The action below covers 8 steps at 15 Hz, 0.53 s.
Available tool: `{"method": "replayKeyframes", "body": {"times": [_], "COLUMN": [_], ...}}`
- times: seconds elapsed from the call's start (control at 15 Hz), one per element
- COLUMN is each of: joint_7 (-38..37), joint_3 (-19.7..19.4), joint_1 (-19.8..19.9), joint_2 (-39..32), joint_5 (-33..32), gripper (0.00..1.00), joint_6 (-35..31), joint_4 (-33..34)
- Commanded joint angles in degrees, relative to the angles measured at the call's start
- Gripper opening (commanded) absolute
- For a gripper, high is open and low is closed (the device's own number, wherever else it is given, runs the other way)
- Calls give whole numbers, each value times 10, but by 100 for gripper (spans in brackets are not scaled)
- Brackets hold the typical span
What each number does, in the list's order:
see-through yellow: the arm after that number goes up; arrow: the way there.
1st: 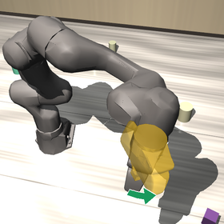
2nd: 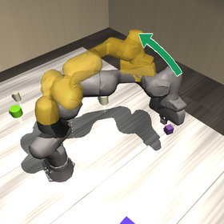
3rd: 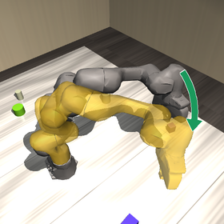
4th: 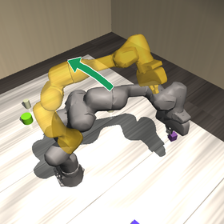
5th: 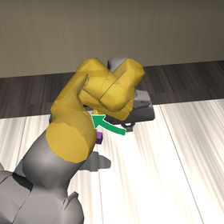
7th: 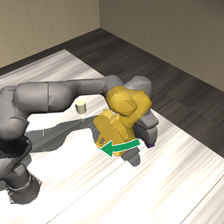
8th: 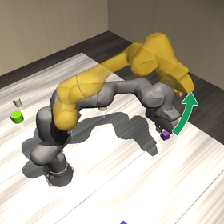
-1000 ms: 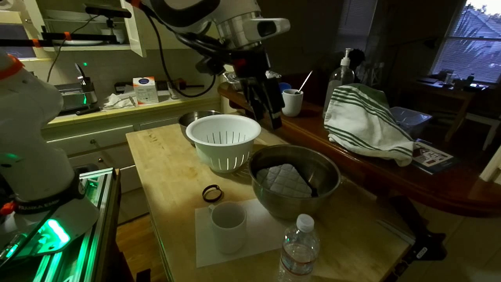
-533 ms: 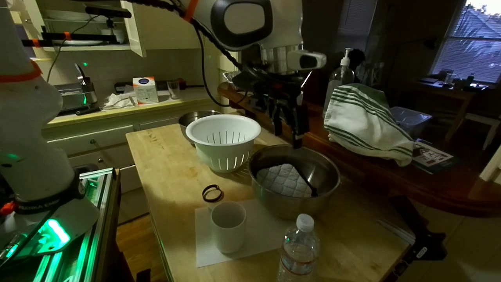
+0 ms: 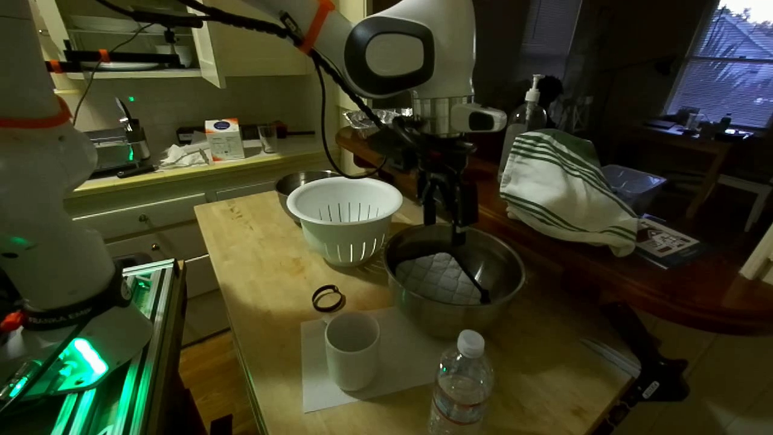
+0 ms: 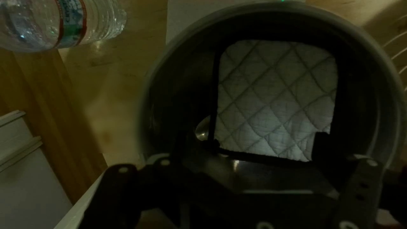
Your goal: Take the white cloth out of the silver bowl on the right and place it in the white colander then take the cutlery out of the bowl on the right and put them in the bowl on the left.
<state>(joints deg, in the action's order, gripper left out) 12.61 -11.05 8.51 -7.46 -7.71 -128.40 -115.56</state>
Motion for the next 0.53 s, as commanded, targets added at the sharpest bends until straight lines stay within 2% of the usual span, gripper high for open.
{"method": "replayKeyframes", "body": {"times": [0.0,0.47], "joint_7": [45,99], "joint_3": [17,54], "joint_1": [12,24], "joint_2": [-34,-109], "joint_5": [42,112], "gripper": [100,100], "joint_6": [-18,-56], "joint_4": [8,25]}}
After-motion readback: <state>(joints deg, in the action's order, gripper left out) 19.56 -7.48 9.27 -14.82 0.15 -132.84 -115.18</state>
